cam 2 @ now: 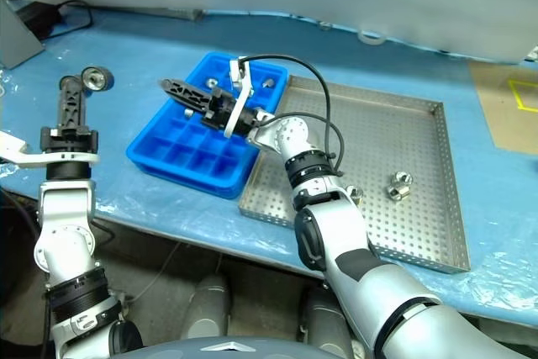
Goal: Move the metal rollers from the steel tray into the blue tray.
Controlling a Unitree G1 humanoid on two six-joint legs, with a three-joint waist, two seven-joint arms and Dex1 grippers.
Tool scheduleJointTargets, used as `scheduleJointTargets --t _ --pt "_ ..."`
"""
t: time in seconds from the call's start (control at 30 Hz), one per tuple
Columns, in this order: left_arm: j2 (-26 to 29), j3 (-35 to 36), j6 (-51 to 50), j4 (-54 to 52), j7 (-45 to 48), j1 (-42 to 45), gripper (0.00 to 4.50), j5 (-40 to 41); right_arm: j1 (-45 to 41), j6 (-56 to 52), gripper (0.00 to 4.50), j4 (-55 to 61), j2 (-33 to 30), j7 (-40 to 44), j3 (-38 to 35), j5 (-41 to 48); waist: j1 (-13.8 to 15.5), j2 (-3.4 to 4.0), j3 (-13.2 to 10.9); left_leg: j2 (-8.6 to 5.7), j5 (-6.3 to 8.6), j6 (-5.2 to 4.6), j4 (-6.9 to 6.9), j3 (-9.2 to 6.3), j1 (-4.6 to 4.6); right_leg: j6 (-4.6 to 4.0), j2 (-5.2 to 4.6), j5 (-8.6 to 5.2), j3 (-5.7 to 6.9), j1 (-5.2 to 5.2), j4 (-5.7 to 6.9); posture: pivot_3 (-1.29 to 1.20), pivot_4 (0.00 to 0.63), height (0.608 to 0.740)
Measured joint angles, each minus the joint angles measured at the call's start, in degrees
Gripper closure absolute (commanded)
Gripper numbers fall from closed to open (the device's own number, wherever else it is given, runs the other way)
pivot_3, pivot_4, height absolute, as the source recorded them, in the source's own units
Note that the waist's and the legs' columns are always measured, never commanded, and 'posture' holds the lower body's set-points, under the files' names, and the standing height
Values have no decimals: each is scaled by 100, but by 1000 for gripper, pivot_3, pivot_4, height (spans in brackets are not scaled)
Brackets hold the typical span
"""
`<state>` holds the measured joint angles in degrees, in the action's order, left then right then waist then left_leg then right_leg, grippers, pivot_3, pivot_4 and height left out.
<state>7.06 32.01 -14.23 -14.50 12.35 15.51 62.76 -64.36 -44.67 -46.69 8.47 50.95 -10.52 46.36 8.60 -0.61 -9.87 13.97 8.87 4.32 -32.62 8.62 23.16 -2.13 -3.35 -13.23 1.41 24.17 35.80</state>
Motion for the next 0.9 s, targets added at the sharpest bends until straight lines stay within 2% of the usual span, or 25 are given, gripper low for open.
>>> scheduleJointTargets --t 0.1,0.2,0.33,0.83,0.9 --pt "48 -196 -11 176 36 122 3187 -66 1 23 3225 0 -1 -4 -6 -52 -13 0 0 -1 -11 10 1 -4 -2 8 1 12 -1 1 4 104 150 740" --pt "93 -412 -38 468 130 347 3187 -183 2 57 2684 1 -2 -79 -14 -117 -25 0 0 -1 -16 15 4 -6 -2 21 3 20 0 2 5 90 150 740" --pt "85 -750 -115 742 261 519 3187 -391 4 149 1370 3 -2 -204 -24 -173 -69 0 0 -4 -17 13 11 -6 -1 23 3 21 0 4 0 62 150 740" --pt "58 -894 -731 1072 426 589 3187 -123 14 538 1370 -3 -4 -679 -202 -427 -273 0 0 -5 -17 12 27 -8 -2 22 6 22 1 8 1 7 150 740" --pt "68 -896 -837 1165 370 613 3187 -133 22 588 1765 -53 -5 -761 -240 -480 -300 0 0 -6 -17 11 25 -8 -3 22 6 22 -1 8 1 0 150 740"
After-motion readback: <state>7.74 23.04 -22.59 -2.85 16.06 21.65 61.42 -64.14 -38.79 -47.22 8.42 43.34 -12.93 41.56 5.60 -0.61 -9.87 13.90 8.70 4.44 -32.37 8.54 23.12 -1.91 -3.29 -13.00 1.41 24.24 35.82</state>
